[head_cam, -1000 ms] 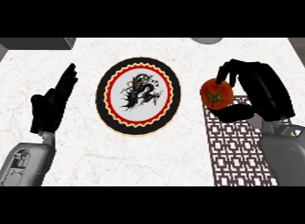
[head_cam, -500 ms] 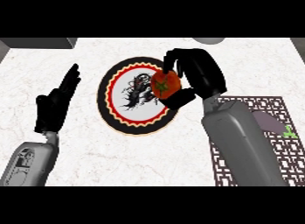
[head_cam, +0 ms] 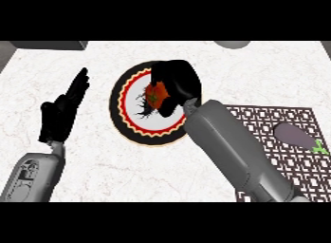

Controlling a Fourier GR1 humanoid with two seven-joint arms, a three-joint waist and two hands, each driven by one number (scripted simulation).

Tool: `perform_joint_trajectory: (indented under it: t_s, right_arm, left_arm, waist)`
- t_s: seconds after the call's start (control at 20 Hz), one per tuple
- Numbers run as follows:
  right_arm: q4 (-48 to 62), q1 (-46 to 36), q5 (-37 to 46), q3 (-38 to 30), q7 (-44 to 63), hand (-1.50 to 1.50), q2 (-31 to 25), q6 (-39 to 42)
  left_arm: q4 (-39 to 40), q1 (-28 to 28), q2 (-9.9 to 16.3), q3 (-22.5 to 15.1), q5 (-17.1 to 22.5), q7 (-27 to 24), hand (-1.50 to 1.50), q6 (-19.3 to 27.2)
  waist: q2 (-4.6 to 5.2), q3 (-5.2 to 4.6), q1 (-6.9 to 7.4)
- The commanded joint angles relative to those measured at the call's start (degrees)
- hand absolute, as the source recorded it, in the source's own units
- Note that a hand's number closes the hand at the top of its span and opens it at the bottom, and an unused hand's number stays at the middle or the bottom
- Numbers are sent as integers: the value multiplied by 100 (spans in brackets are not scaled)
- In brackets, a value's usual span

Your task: Pick the tomato from the placemat and place it in the plate

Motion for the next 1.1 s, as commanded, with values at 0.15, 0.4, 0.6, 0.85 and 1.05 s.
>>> perform_joint_trajectory:
  t_s: [0.15,0.4,0.6,0.85,1.05]
  right_arm:
    - [1435,-378,-1350,600,233,-150,25,-653]
    - [1781,-578,-2294,1007,-52,-150,26,-1110]
    - [1635,-331,-3060,877,-740,-150,26,-1368]
    - [1297,-303,-3866,293,-1359,-150,26,-2057]
    - [1196,-141,-4343,-296,-1653,-150,26,-2303]
  left_arm:
    - [198,-333,-276,-161,-195,53,0,163]
    - [326,-357,-275,-154,-219,-133,0,91]
    - [258,-325,-363,-276,-262,-113,0,70]
    - [225,-171,-83,32,-34,-125,0,-138]
    - [131,208,-130,59,-144,-426,0,46]
  waist:
    - [62,3,188]
    - [86,3,271]
    - [111,8,305]
    - [59,8,135]
    - [2,5,-53]
